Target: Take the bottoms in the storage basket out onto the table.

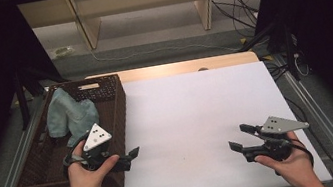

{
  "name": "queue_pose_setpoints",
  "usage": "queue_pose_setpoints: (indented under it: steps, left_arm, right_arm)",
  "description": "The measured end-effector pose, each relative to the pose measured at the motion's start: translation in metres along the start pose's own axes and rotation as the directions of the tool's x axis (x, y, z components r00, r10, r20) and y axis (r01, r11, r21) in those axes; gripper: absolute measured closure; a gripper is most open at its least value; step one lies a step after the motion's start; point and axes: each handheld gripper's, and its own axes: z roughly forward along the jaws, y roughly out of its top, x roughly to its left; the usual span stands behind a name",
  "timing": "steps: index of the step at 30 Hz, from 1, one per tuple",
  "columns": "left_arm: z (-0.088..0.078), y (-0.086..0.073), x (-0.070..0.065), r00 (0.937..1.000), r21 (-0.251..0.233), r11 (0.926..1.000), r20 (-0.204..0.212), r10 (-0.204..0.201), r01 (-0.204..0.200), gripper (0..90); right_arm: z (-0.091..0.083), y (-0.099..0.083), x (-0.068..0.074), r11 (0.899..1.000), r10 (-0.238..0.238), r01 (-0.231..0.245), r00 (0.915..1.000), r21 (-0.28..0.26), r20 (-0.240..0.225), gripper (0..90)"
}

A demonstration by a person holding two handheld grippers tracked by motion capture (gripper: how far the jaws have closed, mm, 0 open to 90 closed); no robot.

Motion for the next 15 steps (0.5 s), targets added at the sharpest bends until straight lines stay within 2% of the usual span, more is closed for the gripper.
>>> queue_pose_setpoints:
  steps: [10, 13, 15]
  left_arm:
    - [-0.002, 0.004, 0.007, 0.9994, 0.001, 1.0, -0.034, -0.003, 0.003, 0.0]
    - [-0.005, 0.008, 0.013, 0.9983, 0.011, 0.9999, -0.058, 0.007, -0.007, 0.0]
    - [-0.008, 0.013, 0.023, 0.9963, 0.001, 0.9999, -0.085, -0.015, 0.015, 0.0]
  right_arm:
    - [0.0, 0.0, 0.0, 1.0, 0.003, -0.003, 0.9999, -0.002, 0.015, 27.7]
    - [0.0, 0.0, 0.0, 1.0, 0.003, -0.003, 0.9998, 0.0, 0.021, 27.4]
    - [0.0, -0.001, -0.001, 1.0, 0.014, -0.014, 0.9995, 0.0, 0.028, 27.4]
